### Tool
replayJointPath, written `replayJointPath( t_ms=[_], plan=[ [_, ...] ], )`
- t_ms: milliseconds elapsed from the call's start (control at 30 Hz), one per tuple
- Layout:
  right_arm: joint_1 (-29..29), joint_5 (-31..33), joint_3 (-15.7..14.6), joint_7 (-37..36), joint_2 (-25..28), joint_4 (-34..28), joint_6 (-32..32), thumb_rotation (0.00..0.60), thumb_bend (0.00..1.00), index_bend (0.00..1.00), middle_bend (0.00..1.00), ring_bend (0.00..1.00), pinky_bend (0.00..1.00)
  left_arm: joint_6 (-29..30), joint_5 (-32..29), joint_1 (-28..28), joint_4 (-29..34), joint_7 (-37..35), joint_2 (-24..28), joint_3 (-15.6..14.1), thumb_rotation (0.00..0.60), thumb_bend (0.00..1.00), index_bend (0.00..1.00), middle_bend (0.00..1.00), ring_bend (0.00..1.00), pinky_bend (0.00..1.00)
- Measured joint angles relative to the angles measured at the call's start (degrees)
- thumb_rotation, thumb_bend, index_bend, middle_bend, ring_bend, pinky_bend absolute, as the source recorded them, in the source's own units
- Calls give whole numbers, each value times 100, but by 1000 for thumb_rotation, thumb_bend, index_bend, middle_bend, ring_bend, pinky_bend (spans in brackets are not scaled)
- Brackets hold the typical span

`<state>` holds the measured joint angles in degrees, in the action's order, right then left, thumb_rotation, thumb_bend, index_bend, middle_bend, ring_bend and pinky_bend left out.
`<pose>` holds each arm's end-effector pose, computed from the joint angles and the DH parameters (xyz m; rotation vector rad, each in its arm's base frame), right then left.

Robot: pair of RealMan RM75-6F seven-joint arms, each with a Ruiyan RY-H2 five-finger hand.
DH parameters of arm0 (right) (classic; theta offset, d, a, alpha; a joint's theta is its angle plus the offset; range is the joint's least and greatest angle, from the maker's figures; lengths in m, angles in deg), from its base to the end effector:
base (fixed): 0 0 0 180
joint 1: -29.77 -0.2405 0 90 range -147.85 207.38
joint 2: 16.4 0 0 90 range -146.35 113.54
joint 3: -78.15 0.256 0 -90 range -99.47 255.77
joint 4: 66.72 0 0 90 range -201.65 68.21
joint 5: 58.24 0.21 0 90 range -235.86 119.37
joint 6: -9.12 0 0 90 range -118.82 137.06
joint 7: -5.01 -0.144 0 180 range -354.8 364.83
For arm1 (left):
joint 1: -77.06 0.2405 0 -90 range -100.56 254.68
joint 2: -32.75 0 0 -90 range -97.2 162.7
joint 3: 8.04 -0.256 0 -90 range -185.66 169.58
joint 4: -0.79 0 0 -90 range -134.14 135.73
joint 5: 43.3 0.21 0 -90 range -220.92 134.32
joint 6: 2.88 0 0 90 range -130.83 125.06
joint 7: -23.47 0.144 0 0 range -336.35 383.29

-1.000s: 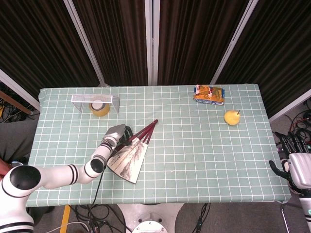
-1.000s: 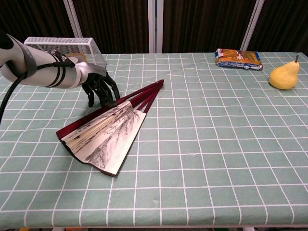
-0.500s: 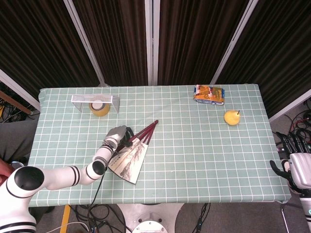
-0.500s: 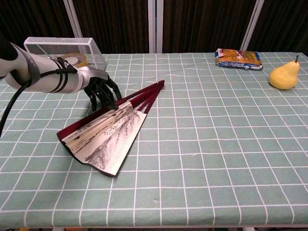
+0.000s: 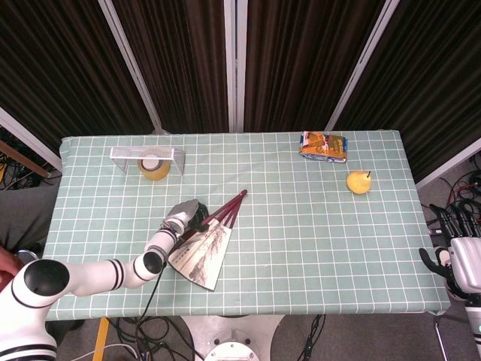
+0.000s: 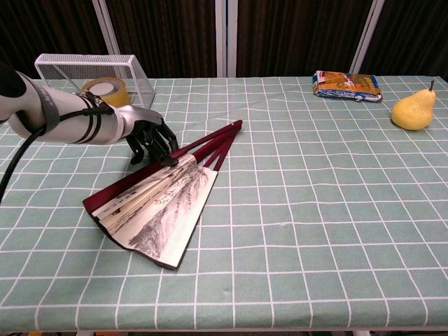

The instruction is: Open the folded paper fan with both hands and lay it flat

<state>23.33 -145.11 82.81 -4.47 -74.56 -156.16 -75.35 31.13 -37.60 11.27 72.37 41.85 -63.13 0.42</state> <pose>-0.3174 -0.1977 0.2012 1.3884 -0.8690 0.9634 -0.1203 0.3898 -0.0856 -1.6250 -1.7495 -0.5927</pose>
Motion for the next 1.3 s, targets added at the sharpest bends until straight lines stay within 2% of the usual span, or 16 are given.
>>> replayJointPath(
  t_ms=[267, 567, 800, 1000, 1100, 1300],
  plan=[
    [-136, -177, -41, -205, 51, -39, 185, 600, 243, 62, 131, 0, 0, 365, 526, 186, 558, -275, 428, 239, 600, 382, 581, 634, 638, 834],
    [-605, -371, -108, -921, 191, -244, 934, 600, 271, 62, 164, 0, 0, 616, 1676, 743, 1463, -936, 1073, 585, 600, 382, 585, 641, 638, 835],
    [-1187, -346, -68, -2204, 209, -521, 1809, 600, 261, 79, 204, 0, 13, 994, 2824, 1292, 2257, -1642, 1527, 934, 600, 381, 585, 646, 638, 835],
    [-1981, -251, 29, -3641, 104, -619, 2964, 600, 141, 79, 202, 0, 14, 1327, 3694, 1751, 2856, -2342, 1896, 1264, 600, 380, 585, 646, 638, 831],
    [-2420, -55, 141, -4129, -83, -622, 3521, 600, 127, 79, 193, 0, 14, 1452, 4047, 1903, 3063, -2596, 2022, 1389, 600, 381, 585, 646, 638, 830],
    [-3049, 419, 417, -4634, -583, -537, 4232, 600, 86, 79, 175, 0, 14, 1758, 4610, 2069, 3292, -2954, 2069, 1552, 600, 382, 585, 646, 638, 824]
  ],
)
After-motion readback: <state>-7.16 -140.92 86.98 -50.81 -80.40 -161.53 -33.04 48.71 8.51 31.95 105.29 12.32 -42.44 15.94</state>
